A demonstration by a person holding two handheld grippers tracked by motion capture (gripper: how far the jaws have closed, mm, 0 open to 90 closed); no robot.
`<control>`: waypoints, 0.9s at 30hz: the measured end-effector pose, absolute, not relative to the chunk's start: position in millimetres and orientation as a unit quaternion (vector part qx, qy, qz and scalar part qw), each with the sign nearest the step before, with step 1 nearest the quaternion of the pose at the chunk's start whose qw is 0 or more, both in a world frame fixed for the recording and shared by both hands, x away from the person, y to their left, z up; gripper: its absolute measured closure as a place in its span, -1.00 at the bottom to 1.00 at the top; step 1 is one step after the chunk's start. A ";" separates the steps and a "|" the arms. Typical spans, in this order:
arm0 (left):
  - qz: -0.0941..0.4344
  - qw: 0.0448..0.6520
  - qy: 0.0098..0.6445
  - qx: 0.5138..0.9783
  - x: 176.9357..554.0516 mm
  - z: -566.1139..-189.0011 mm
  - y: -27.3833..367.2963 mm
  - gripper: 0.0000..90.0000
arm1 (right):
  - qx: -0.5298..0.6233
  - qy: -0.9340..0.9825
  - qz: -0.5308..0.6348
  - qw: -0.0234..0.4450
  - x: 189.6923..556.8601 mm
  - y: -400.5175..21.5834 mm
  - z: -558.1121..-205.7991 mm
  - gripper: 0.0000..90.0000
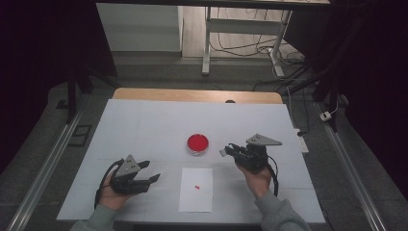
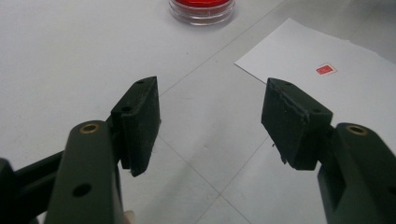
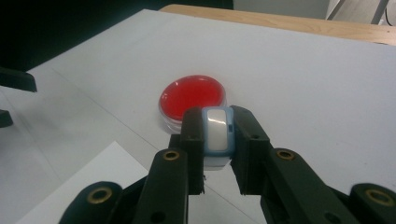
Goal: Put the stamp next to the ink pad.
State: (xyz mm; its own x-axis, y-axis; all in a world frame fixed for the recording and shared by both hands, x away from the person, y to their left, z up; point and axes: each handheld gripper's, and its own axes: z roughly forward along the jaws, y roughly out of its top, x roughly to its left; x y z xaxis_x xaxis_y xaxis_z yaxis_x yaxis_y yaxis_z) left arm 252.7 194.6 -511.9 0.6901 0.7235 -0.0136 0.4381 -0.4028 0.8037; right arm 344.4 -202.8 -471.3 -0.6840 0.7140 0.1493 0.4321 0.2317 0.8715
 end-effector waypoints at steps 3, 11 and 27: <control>0.170 0.415 0.355 0.820 253.2 -512.3 194.5 -0.18 | 0.369 0.778 0.488 0.143 348.9 -200.6 -474.8 0.68; 0.169 0.413 0.359 0.819 254.3 -512.8 195.5 -0.19 | 0.359 0.803 0.456 0.139 369.6 -183.2 -488.8 0.67; 0.167 0.413 0.364 0.818 255.1 -513.1 199.1 -0.21 | 0.340 0.838 0.401 0.145 384.3 -160.3 -501.8 0.66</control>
State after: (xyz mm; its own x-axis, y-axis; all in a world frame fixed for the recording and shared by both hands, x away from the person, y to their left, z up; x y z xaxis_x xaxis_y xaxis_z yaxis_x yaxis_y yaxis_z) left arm 255.1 199.1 -513.1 0.6788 0.7338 -0.0280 0.4574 -0.3927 0.7979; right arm 384.3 -160.3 -501.8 -0.7274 0.6856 0.0291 0.4530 0.4479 0.7708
